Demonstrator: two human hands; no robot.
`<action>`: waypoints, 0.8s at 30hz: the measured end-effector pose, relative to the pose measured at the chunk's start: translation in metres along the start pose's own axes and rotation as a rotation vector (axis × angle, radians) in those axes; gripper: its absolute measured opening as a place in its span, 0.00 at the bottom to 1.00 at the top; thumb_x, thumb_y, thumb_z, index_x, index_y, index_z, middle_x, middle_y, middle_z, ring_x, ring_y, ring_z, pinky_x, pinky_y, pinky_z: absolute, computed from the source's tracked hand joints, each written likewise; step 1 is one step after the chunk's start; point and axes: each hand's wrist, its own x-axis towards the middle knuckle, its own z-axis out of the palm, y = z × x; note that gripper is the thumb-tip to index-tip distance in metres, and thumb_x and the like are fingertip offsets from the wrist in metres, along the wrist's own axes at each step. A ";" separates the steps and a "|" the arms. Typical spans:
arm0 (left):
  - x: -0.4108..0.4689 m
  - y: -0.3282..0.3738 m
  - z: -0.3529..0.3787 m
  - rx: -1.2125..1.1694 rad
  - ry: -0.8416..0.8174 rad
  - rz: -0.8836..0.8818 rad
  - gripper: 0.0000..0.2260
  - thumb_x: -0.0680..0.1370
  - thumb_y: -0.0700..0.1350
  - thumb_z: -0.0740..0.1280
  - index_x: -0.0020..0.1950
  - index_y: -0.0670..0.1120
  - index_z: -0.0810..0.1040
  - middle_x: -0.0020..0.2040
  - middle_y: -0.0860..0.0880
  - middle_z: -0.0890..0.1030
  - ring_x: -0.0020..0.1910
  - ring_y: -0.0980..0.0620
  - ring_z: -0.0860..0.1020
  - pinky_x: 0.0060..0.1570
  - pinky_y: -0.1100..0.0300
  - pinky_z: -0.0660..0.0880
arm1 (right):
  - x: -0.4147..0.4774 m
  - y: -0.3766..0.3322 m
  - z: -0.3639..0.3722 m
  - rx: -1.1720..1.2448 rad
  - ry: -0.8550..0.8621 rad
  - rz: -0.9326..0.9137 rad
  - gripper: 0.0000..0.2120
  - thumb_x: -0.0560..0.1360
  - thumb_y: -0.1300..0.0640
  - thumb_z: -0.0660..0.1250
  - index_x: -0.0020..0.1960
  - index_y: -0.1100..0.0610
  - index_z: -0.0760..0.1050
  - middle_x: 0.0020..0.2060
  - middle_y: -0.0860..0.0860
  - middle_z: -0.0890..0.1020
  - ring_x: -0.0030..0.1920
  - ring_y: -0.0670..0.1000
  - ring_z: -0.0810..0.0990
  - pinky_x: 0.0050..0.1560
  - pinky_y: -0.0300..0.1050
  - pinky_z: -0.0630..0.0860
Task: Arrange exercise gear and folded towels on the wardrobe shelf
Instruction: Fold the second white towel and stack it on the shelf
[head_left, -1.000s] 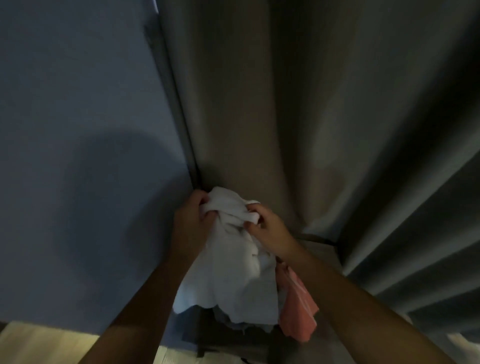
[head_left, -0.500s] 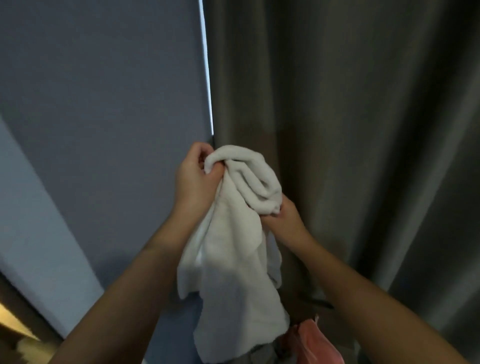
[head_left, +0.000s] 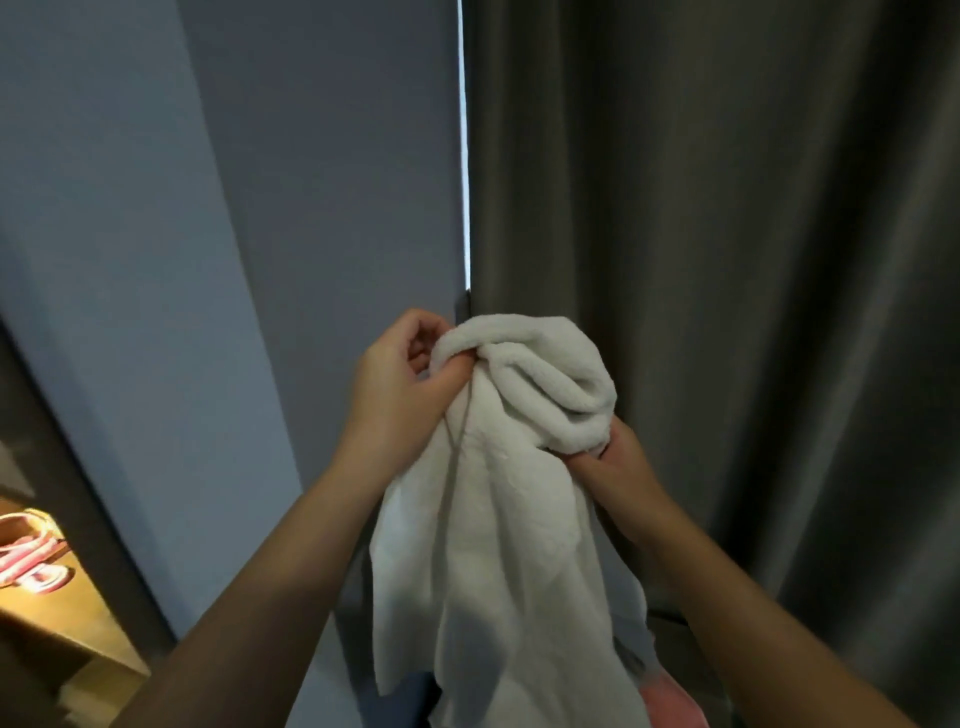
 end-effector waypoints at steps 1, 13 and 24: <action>-0.007 0.003 -0.007 0.006 -0.014 0.001 0.11 0.73 0.39 0.72 0.42 0.54 0.75 0.38 0.62 0.80 0.37 0.65 0.78 0.38 0.72 0.73 | -0.009 -0.001 0.006 0.016 -0.006 0.014 0.19 0.71 0.52 0.75 0.61 0.42 0.77 0.57 0.46 0.82 0.58 0.47 0.81 0.52 0.38 0.79; -0.086 0.006 -0.175 0.025 -0.102 -0.150 0.08 0.74 0.33 0.70 0.45 0.45 0.75 0.37 0.51 0.80 0.34 0.62 0.78 0.36 0.67 0.75 | -0.084 0.002 0.156 0.126 -0.122 0.167 0.23 0.72 0.52 0.75 0.66 0.45 0.74 0.62 0.51 0.80 0.62 0.54 0.80 0.58 0.53 0.79; -0.137 -0.045 -0.340 0.162 -0.024 -0.247 0.09 0.74 0.41 0.72 0.47 0.54 0.77 0.42 0.56 0.83 0.41 0.59 0.82 0.39 0.66 0.78 | -0.089 0.034 0.319 0.066 -0.290 0.239 0.24 0.68 0.56 0.74 0.63 0.52 0.75 0.56 0.49 0.83 0.58 0.49 0.81 0.53 0.45 0.79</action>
